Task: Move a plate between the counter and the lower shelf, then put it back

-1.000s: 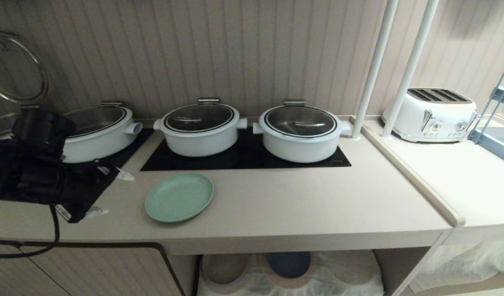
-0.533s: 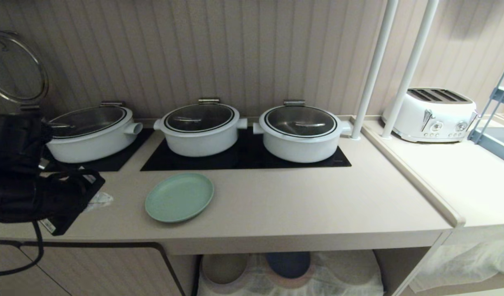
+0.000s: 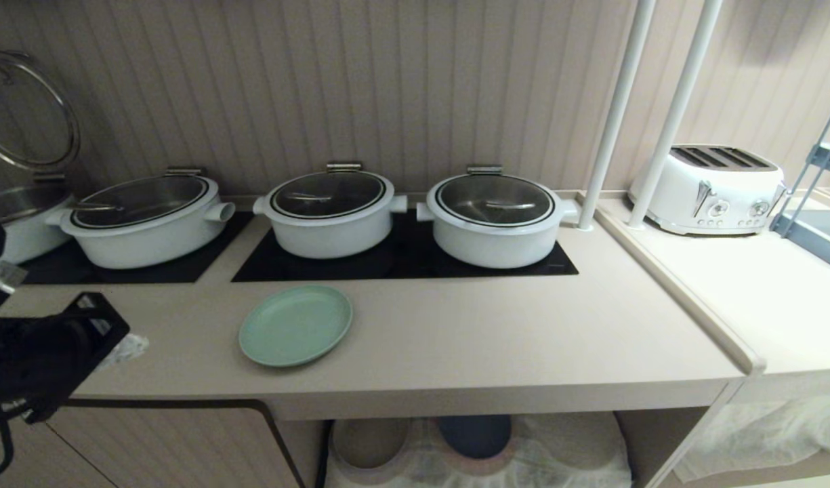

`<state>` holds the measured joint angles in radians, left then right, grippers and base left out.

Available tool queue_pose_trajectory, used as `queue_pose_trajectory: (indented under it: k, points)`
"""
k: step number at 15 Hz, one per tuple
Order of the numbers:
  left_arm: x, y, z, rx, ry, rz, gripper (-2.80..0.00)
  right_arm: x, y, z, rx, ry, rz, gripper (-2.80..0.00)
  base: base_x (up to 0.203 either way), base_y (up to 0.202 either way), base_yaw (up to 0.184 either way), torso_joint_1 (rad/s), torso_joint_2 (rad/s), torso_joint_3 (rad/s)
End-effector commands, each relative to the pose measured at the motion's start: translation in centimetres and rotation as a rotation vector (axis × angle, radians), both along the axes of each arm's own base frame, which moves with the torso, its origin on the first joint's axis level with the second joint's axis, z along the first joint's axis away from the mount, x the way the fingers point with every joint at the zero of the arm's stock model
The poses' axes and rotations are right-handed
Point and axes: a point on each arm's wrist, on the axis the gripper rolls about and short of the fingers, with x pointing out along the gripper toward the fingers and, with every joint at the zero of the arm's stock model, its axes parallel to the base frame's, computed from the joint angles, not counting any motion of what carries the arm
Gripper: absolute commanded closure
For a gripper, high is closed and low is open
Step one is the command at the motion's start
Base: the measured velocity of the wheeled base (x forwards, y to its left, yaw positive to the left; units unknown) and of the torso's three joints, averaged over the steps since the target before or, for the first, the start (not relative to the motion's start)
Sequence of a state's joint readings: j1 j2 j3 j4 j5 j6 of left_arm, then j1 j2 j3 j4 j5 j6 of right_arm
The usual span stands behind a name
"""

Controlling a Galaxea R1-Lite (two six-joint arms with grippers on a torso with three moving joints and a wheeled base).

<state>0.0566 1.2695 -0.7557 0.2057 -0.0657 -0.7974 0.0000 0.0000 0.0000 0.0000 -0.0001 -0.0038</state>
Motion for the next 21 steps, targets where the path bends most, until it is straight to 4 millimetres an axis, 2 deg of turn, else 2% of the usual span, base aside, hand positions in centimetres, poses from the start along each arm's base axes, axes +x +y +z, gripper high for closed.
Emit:
queue_pose_trajectory:
  k: [1, 4, 8, 11, 16, 21]
  points:
    - [-2.2, -0.1, 1.1, 0.028, -0.078, -0.017, 0.00, 0.0, 0.0, 0.0, -0.001, 0.000, 0.000, 0.00, 0.000, 0.000, 0.000, 0.000, 0.00, 0.000]
    - [-3.8, -0.2, 2.0, 0.119, -0.144, -0.069, 0.00, 0.0, 0.0, 0.0, -0.001, 0.000, 0.000, 0.00, 0.000, 0.000, 0.000, 0.000, 0.00, 0.000]
    - [-6.6, -0.3, 1.2, 0.317, -0.170, -0.167, 0.00, 0.0, 0.0, 0.0, -0.001, 0.000, 0.000, 0.00, 0.000, 0.000, 0.000, 0.000, 0.00, 0.000]
    - [-9.4, -0.4, 0.7, 0.435, -0.234, -0.230, 0.00, 0.0, 0.0, 0.0, -0.001, 0.000, 0.000, 0.00, 0.000, 0.000, 0.000, 0.000, 0.00, 0.000]
    - [-15.3, -0.8, -2.4, 0.531, -0.364, -0.248, 0.00, 0.0, 0.0, 0.0, -0.001, 0.001, 0.000, 0.00, 0.000, 0.000, 0.000, 0.000, 0.00, 0.000]
    - [-19.4, -1.0, -6.3, 0.559, -0.476, -0.227, 0.00, 0.0, 0.0, 0.0, -0.001, 0.000, 0.000, 0.00, 0.000, 0.000, 0.000, 0.000, 0.00, 0.000]
